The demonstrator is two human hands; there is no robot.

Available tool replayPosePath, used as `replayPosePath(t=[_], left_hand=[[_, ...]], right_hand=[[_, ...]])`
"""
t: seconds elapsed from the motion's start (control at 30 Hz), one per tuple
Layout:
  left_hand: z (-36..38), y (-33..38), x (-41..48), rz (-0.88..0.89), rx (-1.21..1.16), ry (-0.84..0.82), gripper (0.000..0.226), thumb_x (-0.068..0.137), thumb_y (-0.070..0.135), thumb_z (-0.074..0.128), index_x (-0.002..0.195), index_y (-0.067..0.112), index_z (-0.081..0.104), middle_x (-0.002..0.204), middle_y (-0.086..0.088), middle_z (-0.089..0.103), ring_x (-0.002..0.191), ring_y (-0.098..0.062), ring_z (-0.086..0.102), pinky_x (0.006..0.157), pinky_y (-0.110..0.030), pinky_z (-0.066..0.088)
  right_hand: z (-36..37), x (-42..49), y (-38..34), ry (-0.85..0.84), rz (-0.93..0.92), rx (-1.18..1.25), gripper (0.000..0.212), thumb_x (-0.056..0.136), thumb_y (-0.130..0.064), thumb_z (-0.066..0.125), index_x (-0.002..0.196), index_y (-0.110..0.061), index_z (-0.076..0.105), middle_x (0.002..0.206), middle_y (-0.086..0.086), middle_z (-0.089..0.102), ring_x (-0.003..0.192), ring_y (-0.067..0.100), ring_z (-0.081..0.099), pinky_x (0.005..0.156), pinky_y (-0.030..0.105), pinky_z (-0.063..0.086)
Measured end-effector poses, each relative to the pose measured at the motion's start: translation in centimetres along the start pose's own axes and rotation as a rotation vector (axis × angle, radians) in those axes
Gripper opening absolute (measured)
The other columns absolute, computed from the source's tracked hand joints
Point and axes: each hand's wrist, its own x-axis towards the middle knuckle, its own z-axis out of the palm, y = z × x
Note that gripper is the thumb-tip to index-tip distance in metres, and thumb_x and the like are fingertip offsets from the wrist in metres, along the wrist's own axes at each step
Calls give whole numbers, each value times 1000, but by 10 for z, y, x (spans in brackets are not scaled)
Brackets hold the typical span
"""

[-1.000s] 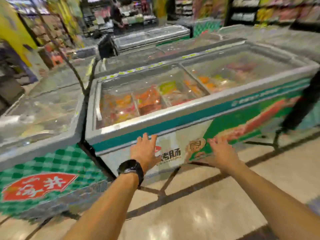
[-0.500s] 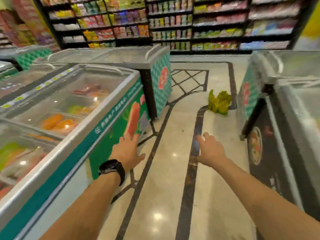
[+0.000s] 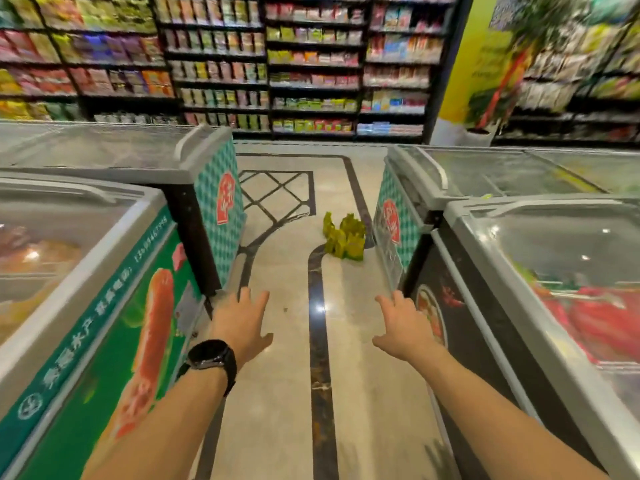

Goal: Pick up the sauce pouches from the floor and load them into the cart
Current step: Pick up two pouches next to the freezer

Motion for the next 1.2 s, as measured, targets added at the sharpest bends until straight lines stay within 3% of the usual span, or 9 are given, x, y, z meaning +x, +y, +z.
replayPosePath(t=[0.13, 0.3, 0.4, 0.7, 0.93, 1.2], left_hand=[[-4, -7, 61, 54, -5, -11, 76, 93, 51, 59, 153, 24, 21, 145, -11, 37, 129, -32, 45, 96, -41, 47], [-5, -11, 151, 106, -25, -5, 72, 89, 55, 59, 148, 28, 27, 139, -8, 40, 117, -30, 54, 85, -41, 53], [-2, -11, 209, 133, -24, -40, 72, 88, 54, 61, 146, 27, 28, 138, -8, 41, 115, -32, 54, 86, -41, 53], [-38, -30, 407, 100, 17, 9, 75, 90, 55, 59, 149, 27, 24, 143, -8, 38, 122, -31, 51, 87, -42, 52], [-55, -73, 532, 63, 4, -4, 73, 88, 53, 61, 145, 26, 27, 136, -9, 41, 113, -31, 56, 84, -42, 55], [-46, -103, 742, 187, 35, -30, 77, 90, 56, 56, 151, 26, 20, 147, -11, 34, 124, -34, 49, 88, -43, 54]], right_hand=[[-5, 48, -7, -2, 66, 48, 79, 81, -40, 68, 148, -24, 28, 146, 8, 33, 133, 29, 38, 100, 40, 47], [1, 117, 7, -53, 176, 39, 71, 84, -33, 63, 146, -23, 29, 147, 9, 31, 133, 31, 36, 100, 42, 43], [3, 174, 12, -96, 213, 36, 71, 84, -33, 63, 146, -23, 29, 145, 8, 30, 132, 31, 35, 100, 44, 43], [-16, 389, 2, -78, 137, 105, 71, 83, -38, 64, 145, -23, 31, 141, 8, 37, 129, 30, 42, 95, 41, 44], [-30, 539, -18, -55, 103, 162, 67, 78, -40, 67, 137, -22, 38, 138, 7, 40, 126, 30, 44, 98, 39, 46], [-28, 692, -32, -75, 201, 165, 65, 80, -43, 64, 136, -25, 38, 138, 4, 39, 127, 26, 44, 98, 40, 46]])
